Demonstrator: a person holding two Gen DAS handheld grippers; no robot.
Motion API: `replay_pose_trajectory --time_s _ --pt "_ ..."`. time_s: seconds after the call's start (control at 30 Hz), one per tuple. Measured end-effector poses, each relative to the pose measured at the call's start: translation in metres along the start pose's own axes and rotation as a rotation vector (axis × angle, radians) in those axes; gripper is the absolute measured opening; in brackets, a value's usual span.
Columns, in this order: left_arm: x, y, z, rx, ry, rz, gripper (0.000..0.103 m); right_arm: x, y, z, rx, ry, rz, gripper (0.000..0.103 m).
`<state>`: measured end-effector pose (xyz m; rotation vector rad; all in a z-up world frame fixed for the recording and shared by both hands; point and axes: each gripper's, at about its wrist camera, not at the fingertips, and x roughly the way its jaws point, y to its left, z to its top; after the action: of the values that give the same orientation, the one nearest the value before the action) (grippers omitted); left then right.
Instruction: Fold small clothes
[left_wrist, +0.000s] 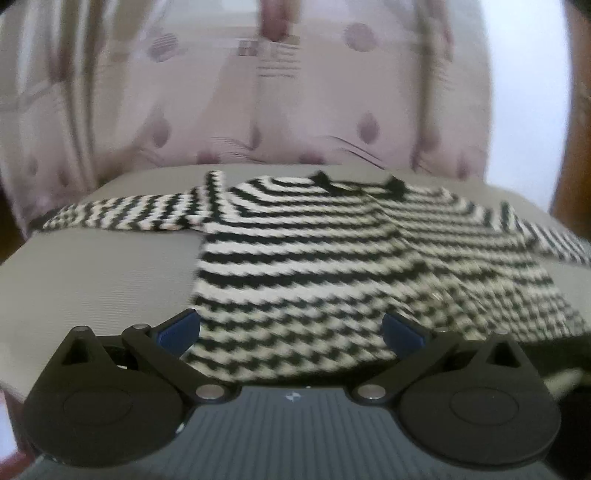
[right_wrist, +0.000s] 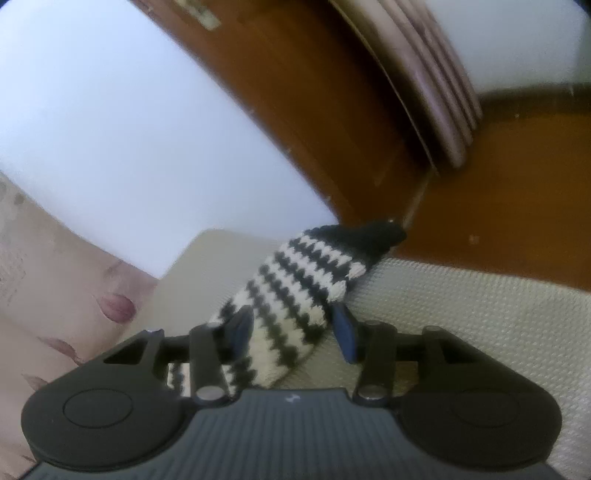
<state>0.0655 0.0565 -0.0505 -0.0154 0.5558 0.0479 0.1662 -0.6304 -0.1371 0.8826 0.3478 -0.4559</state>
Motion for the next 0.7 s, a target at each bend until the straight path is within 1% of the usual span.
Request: replay_pose_trajectory --time_s 0.07,0.1,0.2,0.23,0.37,0.43,0.5,0.57,0.7 --pt "0.001 0.018 0.005 -0.047 -0.005 0.014 0.103 -0.002 0.001 -0.006 0.0 -0.008 0.002 0.046" --pt "0.003 0.03 0.009 -0.078 -0.002 0.023 0.103 0.002 0.006 -0.009 -0.016 -0.005 -0.021 0.046" --pt "0.007 0.064 0.017 -0.157 0.001 0.046 0.102 0.005 0.02 -0.013 -0.106 0.013 -0.078 0.046" --pt "0.008 0.074 0.02 -0.175 -0.003 0.057 0.102 0.005 0.022 -0.014 -0.128 0.016 -0.085 0.046" --pt "0.017 0.122 0.029 -0.259 -0.015 0.139 0.102 0.009 0.024 -0.012 -0.143 0.028 -0.084 0.046" --pt "0.024 0.152 0.034 -0.324 -0.027 0.166 0.102 0.009 0.021 -0.011 -0.132 0.027 -0.073 0.046" --pt "0.032 0.178 0.039 -0.368 -0.04 0.207 0.102 0.009 0.017 -0.012 -0.11 0.016 -0.061 0.045" --pt "0.043 0.203 0.045 -0.397 -0.05 0.249 0.102 0.011 0.017 -0.012 -0.11 0.014 -0.059 0.045" --pt "0.068 0.239 0.057 -0.401 -0.068 0.295 0.102 0.011 0.019 -0.017 -0.134 0.011 -0.067 0.045"
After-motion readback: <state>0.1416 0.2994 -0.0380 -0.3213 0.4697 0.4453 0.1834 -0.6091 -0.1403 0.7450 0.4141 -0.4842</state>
